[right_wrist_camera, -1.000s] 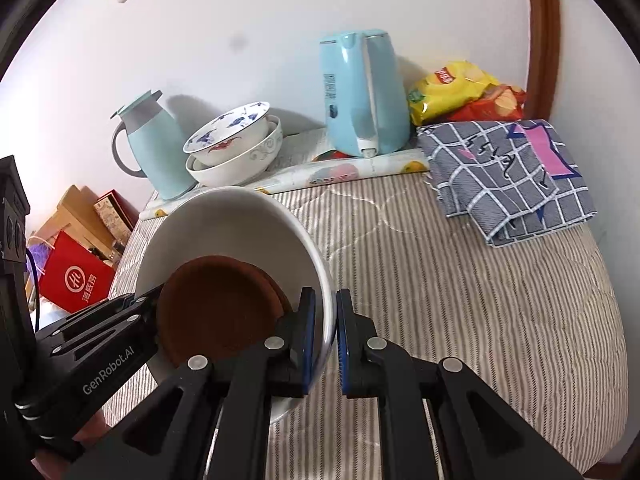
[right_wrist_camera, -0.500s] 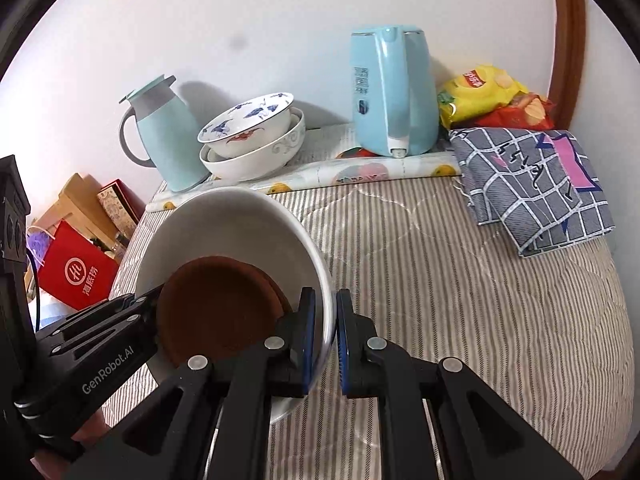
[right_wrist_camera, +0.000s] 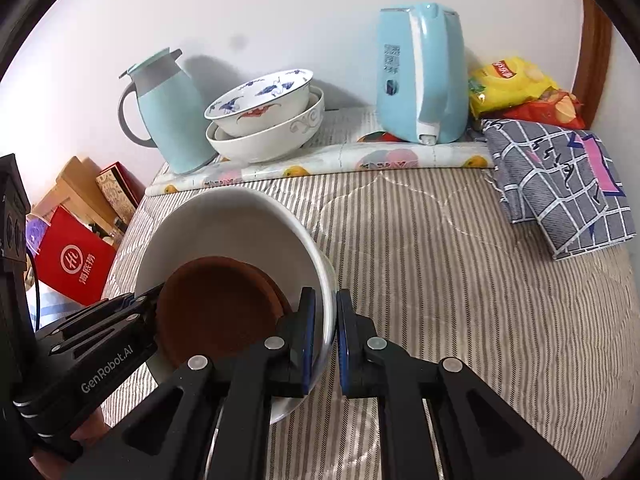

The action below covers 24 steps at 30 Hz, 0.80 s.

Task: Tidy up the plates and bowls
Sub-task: 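Lower the white bowl onto the green plate stack and open the left tool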

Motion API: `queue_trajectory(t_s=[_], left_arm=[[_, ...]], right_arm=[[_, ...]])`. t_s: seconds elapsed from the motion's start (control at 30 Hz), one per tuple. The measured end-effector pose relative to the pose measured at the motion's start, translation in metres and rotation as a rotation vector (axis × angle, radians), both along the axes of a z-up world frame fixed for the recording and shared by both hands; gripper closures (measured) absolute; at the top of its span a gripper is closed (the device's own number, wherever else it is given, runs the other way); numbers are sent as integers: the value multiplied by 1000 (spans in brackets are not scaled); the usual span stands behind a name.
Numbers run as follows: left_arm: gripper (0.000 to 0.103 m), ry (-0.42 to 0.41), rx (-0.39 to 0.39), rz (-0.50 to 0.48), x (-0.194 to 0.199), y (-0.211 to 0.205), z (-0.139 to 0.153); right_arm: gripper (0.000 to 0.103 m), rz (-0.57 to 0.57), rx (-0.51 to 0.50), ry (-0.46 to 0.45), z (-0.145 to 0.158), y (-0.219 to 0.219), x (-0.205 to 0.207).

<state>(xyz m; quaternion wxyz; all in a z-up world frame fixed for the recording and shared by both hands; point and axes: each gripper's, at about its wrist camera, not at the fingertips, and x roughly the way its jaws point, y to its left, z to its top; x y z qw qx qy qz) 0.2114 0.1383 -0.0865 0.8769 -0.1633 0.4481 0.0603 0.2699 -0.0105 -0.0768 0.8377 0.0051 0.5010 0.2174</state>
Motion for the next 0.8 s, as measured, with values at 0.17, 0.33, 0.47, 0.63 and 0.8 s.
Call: queue_trajectory(t_s=[0.17, 0.33, 0.47, 0.63, 0.8], left_arm=[[95, 23, -6, 11, 2, 9, -11], [95, 51, -11, 22, 6, 17, -25], [95, 75, -17, 29, 9, 23, -36], [95, 97, -27, 42, 13, 30, -46], [95, 117, -34, 46, 19, 34, -54]], right_arm=[[93, 14, -9, 21, -11, 10, 5], [93, 24, -16, 46, -23, 19, 9], [93, 35, -23, 69, -34, 26, 14], [93, 46, -31, 93, -45, 35, 20], [93, 59, -41, 113, -53, 40, 26]])
